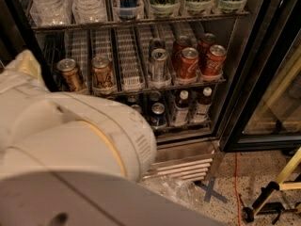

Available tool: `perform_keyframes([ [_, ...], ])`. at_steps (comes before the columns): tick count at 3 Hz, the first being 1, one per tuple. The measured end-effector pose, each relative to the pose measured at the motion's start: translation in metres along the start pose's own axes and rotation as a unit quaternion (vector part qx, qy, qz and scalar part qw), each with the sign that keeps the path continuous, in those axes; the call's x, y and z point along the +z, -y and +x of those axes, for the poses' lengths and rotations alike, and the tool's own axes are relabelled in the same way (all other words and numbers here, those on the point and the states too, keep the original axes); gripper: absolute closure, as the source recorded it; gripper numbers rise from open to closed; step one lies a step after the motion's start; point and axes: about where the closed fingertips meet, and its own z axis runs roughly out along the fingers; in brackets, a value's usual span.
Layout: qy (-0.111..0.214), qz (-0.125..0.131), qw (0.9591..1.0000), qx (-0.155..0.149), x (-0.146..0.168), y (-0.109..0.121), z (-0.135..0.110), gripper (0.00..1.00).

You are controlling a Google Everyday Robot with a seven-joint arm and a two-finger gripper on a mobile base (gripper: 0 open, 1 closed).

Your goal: Pick water bottle from top shelf of fridge

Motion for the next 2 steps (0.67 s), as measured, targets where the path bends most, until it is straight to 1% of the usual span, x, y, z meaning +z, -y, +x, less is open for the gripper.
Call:
perform_keyframes([
  [1,0.023,0.081,0.9949,0.056,-0.007,0.068,0.036,0.0],
  [2,0.039,0.145,0.9843,0.092,-0.014,0.124,0.059,0.0],
])
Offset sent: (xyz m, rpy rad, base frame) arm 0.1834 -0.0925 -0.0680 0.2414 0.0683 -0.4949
